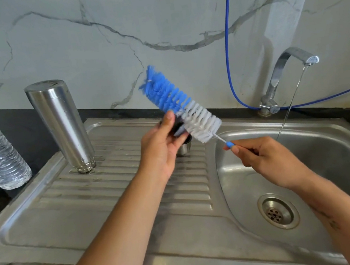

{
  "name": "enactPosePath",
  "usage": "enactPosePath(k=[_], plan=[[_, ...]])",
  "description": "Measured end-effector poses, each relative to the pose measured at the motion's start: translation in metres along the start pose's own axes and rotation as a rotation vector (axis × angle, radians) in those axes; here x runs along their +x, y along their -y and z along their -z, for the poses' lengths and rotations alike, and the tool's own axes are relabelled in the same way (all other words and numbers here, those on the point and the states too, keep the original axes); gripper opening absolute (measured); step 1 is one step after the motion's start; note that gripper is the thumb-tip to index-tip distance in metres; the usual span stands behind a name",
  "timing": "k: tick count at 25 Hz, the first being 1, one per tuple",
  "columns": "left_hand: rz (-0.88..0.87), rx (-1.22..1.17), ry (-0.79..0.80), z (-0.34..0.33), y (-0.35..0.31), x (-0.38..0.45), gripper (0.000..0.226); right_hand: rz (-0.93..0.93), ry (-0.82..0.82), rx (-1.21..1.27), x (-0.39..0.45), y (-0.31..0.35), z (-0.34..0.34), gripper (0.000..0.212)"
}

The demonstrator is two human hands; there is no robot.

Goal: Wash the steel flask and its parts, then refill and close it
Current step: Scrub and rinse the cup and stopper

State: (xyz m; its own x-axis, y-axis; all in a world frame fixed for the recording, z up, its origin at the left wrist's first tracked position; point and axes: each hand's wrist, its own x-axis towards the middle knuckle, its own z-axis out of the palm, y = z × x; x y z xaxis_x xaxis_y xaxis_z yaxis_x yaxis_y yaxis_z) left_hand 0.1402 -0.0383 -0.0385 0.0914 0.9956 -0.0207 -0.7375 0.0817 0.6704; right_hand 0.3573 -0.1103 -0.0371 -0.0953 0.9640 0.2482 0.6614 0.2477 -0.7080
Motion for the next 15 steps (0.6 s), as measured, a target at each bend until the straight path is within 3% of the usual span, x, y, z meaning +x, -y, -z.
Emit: enactPosePath(k=[3,7,12,15], plan=[[0.040,0.069,0.049,-0.009,0.012,-0.009,0.021,0.034,-0.106,0.045,0.005,0.008,-0.007,0.021],[-0.013,-0.070,0.029,-0.002,-0.003,-0.001,0.019,0.000,-0.035,0.032,0.001,-0.003,-0.003,0.025],[0.072,0.114,-0.048,-0.003,0.011,-0.003,0.026,0.044,-0.080,0.006,0.003,-0.006,-0.005,0.039],[0.042,0.077,-0.071,-0.001,0.005,-0.001,0.022,0.044,-0.080,-0.009,0.003,-0.009,-0.004,0.040]])
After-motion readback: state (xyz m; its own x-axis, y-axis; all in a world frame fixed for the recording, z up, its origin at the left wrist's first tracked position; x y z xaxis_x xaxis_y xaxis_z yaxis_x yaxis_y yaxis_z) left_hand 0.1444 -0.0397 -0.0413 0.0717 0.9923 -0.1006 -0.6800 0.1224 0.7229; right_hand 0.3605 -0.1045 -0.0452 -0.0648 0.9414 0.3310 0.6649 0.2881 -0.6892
